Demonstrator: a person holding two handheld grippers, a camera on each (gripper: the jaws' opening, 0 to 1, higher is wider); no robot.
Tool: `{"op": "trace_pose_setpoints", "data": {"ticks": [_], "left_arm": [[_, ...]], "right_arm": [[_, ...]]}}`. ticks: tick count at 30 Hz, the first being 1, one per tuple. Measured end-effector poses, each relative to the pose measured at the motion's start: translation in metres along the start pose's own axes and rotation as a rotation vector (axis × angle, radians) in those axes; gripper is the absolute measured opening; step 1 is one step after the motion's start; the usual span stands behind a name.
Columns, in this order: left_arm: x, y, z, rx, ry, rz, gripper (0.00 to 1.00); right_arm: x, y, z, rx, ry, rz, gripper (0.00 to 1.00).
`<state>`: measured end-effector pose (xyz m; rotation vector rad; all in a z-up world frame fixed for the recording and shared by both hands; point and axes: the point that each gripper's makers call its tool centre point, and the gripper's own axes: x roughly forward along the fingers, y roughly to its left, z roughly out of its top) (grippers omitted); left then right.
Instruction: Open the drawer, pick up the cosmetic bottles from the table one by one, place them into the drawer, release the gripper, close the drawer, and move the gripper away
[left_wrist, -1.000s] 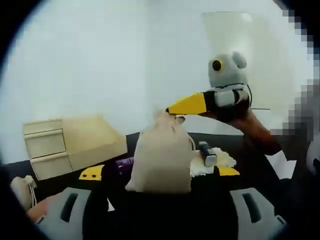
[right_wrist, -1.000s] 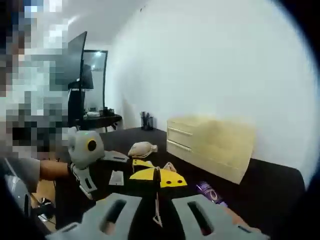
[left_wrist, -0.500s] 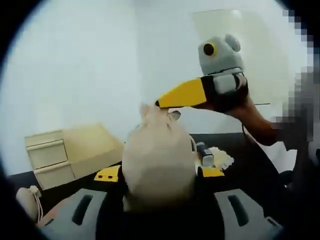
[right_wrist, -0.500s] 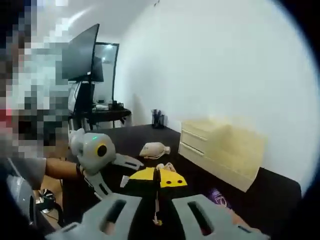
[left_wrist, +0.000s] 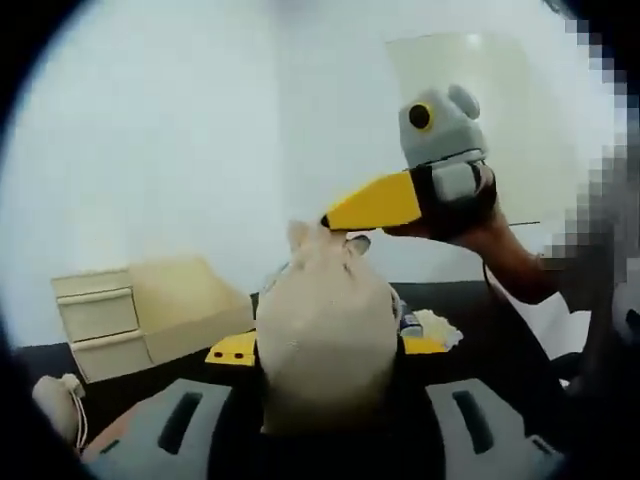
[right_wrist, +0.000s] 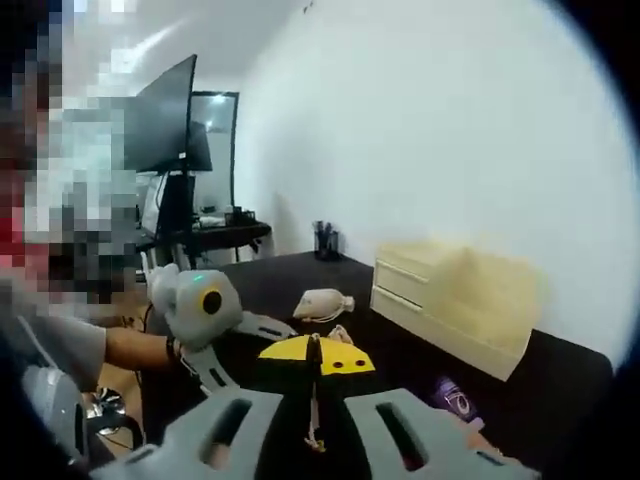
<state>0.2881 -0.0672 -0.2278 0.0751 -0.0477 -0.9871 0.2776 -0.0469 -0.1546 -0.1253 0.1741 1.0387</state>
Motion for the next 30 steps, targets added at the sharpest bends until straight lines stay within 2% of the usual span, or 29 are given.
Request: {"op": "trace_pose_setpoints", "data": {"ticks": [4,5,7,9,12,16,19,22,25,26,28,30], "left_arm": [[-0.002,-0.010,0.004,-0.068,-0.019,-0.062,0.43],[-0.004,-0.005,0.006,-0.087,-0.018,-0.077,0.43],[-0.005,-0.007,0.006,-0.120,-0.021,-0.106,0.42],[-0.005,-0.011,0.005,-0.172,-0.024,-0.141,0.42],[-0.008,-0.013,0.008,-0.255,-0.040,-0.195,0.42],[-0.015,-0.021,0.017,-0.365,-0.083,-0.309,0.42],[-0.023,-0.029,0.026,-0.435,-0.123,-0.412,0.42],[-0.029,-0.035,0.031,-0.454,-0.142,-0.479,0.42],[-0.033,-0.043,0.032,-0.453,-0.137,-0.538,0.42],[-0.033,-0.046,0.032,-0.446,-0.134,-0.551,0.42],[-0.032,-0.056,0.030,-0.435,-0.125,-0.574,0.42],[-0.031,-0.065,0.028,-0.427,-0.116,-0.597,0.42]], "right_arm": [[-0.001,0.006,0.008,-0.077,-0.063,0.049,0.00],[-0.003,0.007,0.010,-0.085,-0.083,0.054,0.00],[-0.006,0.007,0.022,-0.086,-0.151,0.063,0.08],[-0.011,0.005,0.027,-0.039,-0.166,0.083,0.16],[-0.018,-0.002,0.036,-0.009,-0.202,0.124,0.21],[-0.026,-0.003,0.044,0.032,-0.253,0.217,0.32],[-0.030,-0.002,0.045,0.083,-0.279,0.303,0.33],[-0.032,0.011,0.033,0.098,-0.241,0.418,0.33],[-0.027,0.018,0.024,0.088,-0.222,0.465,0.34],[-0.025,0.025,0.017,0.084,-0.189,0.497,0.34],[-0.019,0.027,0.013,0.073,-0.188,0.502,0.35],[-0.023,0.040,0.012,0.088,-0.197,0.595,0.35]]}}
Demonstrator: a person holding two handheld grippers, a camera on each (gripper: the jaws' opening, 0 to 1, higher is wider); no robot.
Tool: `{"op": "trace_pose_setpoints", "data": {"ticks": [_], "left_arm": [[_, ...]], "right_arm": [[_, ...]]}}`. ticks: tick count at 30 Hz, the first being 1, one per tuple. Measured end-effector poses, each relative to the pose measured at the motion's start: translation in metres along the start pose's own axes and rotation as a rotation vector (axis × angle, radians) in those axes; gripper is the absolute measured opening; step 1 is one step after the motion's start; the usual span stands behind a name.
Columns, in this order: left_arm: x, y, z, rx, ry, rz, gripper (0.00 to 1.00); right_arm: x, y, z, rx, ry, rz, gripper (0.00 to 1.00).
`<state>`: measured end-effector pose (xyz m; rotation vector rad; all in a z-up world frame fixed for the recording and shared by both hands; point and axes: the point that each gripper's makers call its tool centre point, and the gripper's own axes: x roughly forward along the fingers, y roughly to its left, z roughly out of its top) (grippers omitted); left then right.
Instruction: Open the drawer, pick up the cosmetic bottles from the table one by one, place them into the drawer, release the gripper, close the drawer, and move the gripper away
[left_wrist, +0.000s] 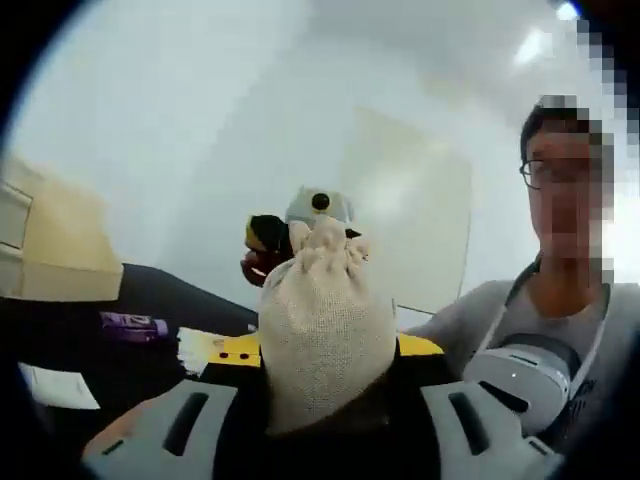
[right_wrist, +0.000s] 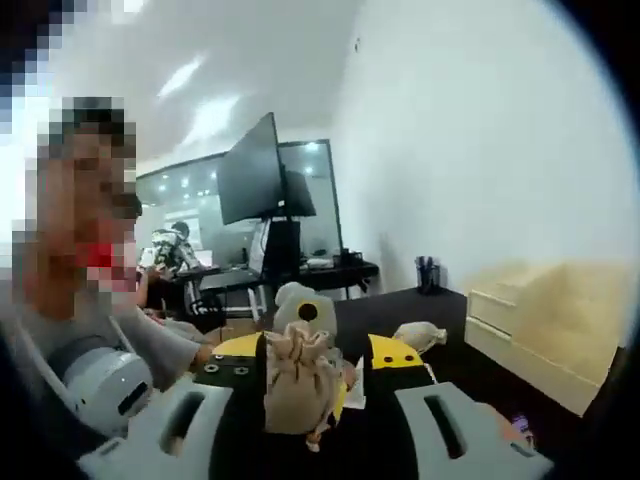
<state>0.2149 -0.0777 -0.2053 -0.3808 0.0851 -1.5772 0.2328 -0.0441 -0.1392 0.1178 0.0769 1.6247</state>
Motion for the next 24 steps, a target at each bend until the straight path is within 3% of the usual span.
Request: {"op": "trace_pose_setpoints", "data": {"ticks": [4,11,15,16,20,24], "left_arm": [[0.006,-0.008,-0.006,-0.001,0.013,-0.024,0.42],[0.006,-0.011,-0.008,-0.009,0.026,-0.043,0.42],[0.006,-0.008,-0.010,-0.020,0.030,-0.031,0.42],[0.007,-0.007,-0.011,-0.020,0.034,-0.025,0.42],[0.004,0.000,-0.009,-0.025,0.030,0.001,0.42],[0.003,0.015,-0.007,-0.010,0.026,0.078,0.44]], "right_arm": [[0.001,0.005,0.003,0.006,-0.043,0.061,0.33],[0.011,0.011,-0.011,0.007,-0.003,0.130,0.31],[0.013,0.011,-0.010,0.002,-0.015,0.134,0.19],[0.013,0.008,-0.009,0.005,-0.020,0.122,0.14],[0.013,0.001,-0.010,0.054,-0.010,0.095,0.09],[0.013,-0.016,-0.013,0.060,0.024,-0.015,0.07]]}}
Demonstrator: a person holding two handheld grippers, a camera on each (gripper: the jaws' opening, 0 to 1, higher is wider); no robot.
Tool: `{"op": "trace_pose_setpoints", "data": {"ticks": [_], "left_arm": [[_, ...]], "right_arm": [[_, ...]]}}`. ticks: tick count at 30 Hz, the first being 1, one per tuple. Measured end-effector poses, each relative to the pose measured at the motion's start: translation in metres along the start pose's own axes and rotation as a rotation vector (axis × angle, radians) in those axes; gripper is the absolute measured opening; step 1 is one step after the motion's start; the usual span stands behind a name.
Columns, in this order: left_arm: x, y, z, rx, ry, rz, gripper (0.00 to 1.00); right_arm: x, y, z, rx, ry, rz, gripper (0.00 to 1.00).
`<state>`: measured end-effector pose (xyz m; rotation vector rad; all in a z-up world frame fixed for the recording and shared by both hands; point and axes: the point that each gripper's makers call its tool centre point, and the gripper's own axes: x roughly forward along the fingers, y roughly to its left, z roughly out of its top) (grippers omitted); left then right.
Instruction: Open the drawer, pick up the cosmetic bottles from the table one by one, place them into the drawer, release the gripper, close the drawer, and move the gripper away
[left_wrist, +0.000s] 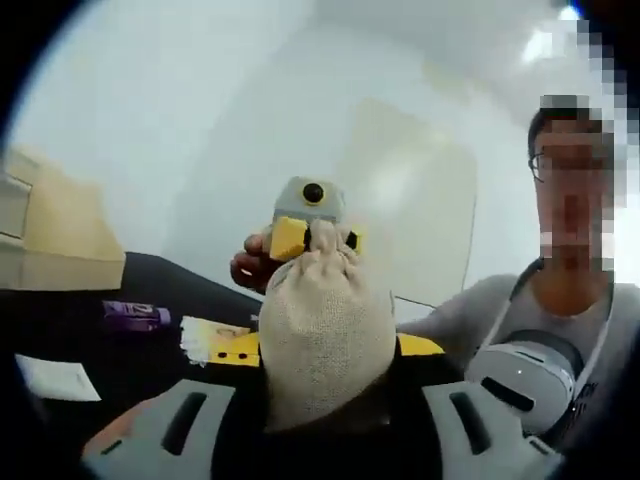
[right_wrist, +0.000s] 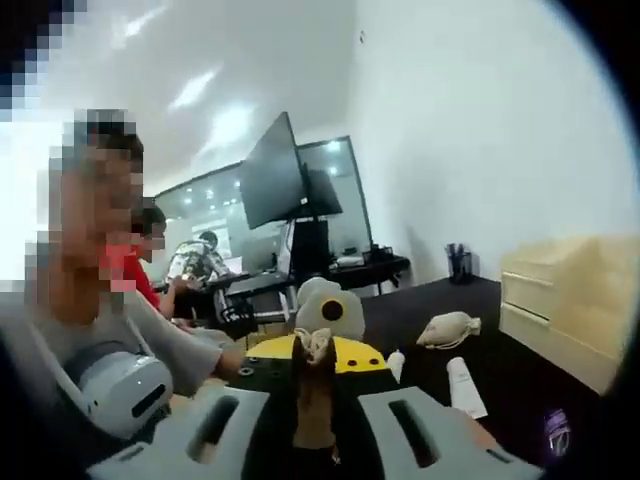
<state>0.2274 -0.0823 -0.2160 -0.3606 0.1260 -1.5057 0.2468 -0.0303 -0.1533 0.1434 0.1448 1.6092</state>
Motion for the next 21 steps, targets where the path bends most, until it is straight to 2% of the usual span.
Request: {"op": "trace_pose_setpoints", "data": {"ticks": [4,5,10,11,13,14,15,16,17,18,19,20,21], "left_arm": [[-0.006,0.027,0.005,0.068,-0.011,0.153,0.50],[-0.006,0.030,0.007,0.088,-0.023,0.172,0.53],[-0.017,0.052,0.017,0.144,-0.039,0.292,0.67],[-0.020,0.057,0.019,0.151,-0.039,0.318,0.68],[-0.026,0.067,0.023,0.217,-0.032,0.393,0.71],[-0.029,0.074,0.023,0.263,-0.016,0.448,0.72],[-0.032,0.079,0.027,0.309,-0.022,0.498,0.73],[-0.035,0.085,0.029,0.352,-0.018,0.551,0.73],[-0.035,0.085,0.029,0.383,-0.009,0.561,0.73],[-0.037,0.088,0.029,0.382,-0.006,0.588,0.73],[-0.038,0.090,0.029,0.385,-0.005,0.606,0.73],[-0.038,0.090,0.029,0.375,-0.006,0.602,0.73],[-0.040,0.094,0.027,0.366,0.006,0.631,0.72]], "right_arm": [[-0.001,-0.019,0.001,-0.055,0.026,-0.126,0.06],[-0.001,-0.026,0.001,-0.058,0.031,-0.173,0.06],[-0.001,-0.044,0.000,-0.108,0.043,-0.313,0.06],[-0.003,-0.052,0.000,-0.095,0.048,-0.369,0.06],[-0.004,-0.058,0.003,-0.124,0.048,-0.414,0.06],[-0.007,-0.065,0.002,-0.110,0.054,-0.468,0.06],[-0.006,-0.065,0.004,-0.143,0.051,-0.469,0.06],[-0.008,-0.071,0.007,-0.120,0.026,-0.516,0.07],[-0.009,-0.074,0.006,-0.099,0.028,-0.533,0.07],[-0.008,-0.075,0.008,-0.104,0.023,-0.524,0.07],[-0.012,-0.083,0.008,-0.075,0.013,-0.579,0.07],[-0.010,-0.083,0.009,-0.089,0.011,-0.574,0.07],[-0.009,-0.084,0.009,-0.088,0.010,-0.577,0.07]]}}
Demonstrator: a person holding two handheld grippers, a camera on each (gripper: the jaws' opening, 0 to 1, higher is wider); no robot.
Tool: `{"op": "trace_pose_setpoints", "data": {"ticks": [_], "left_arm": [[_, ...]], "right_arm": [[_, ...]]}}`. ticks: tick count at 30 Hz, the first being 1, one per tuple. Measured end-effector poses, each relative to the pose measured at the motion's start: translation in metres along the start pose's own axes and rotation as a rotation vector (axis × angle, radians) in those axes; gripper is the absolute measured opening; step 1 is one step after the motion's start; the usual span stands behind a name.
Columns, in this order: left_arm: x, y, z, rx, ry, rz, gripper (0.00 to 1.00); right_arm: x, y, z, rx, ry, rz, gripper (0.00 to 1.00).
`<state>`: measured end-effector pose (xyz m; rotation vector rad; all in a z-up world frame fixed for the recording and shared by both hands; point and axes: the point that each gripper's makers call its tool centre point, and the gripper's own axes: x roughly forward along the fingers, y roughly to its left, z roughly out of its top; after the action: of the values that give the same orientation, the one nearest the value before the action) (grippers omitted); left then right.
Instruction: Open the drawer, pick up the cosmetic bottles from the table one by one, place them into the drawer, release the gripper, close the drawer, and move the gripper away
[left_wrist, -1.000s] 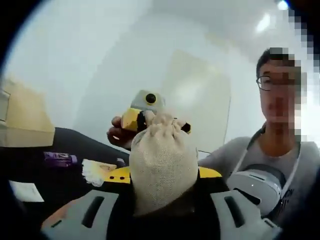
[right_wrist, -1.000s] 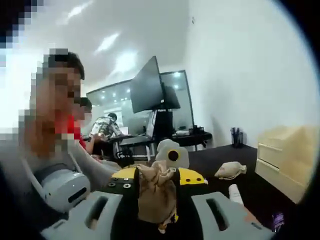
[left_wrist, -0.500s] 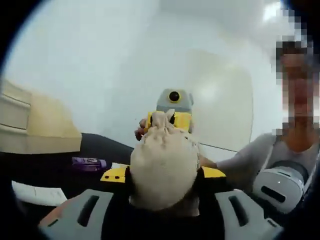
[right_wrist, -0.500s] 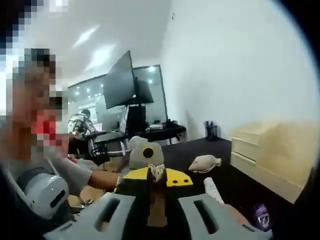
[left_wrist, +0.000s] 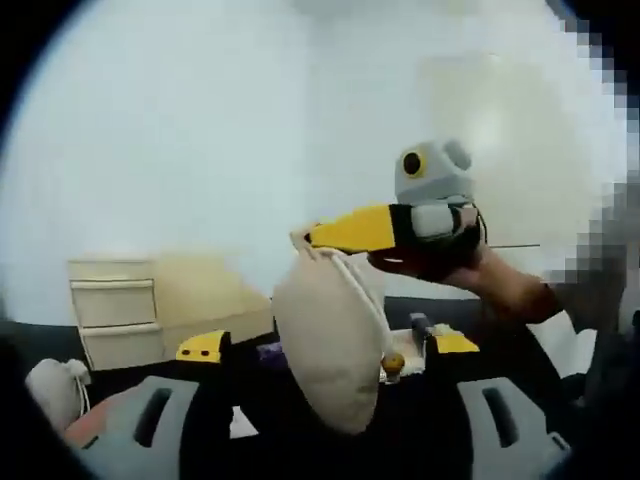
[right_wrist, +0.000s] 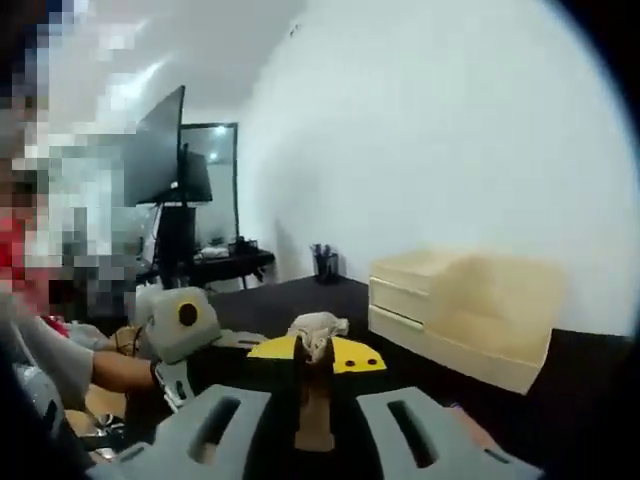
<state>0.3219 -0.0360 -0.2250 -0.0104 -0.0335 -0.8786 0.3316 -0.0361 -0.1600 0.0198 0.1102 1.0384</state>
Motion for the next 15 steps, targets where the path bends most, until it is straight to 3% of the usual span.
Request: {"op": "trace_pose_setpoints", "data": {"ticks": [1,4,7,15], "left_arm": [[0.000,0.010,-0.001,-0.002,0.003,0.069,0.72],[0.001,0.017,-0.005,0.029,0.023,0.137,0.71],[0.001,0.017,-0.005,0.029,0.022,0.149,0.71],[-0.003,0.026,-0.007,0.013,0.035,0.217,0.59]], "right_arm": [[0.001,-0.003,-0.001,0.012,0.000,-0.026,0.07],[0.006,-0.008,-0.004,0.024,0.007,-0.075,0.07],[0.011,-0.011,-0.005,0.022,0.009,-0.116,0.07],[0.023,0.006,-0.008,0.018,0.002,-0.101,0.07]]}}
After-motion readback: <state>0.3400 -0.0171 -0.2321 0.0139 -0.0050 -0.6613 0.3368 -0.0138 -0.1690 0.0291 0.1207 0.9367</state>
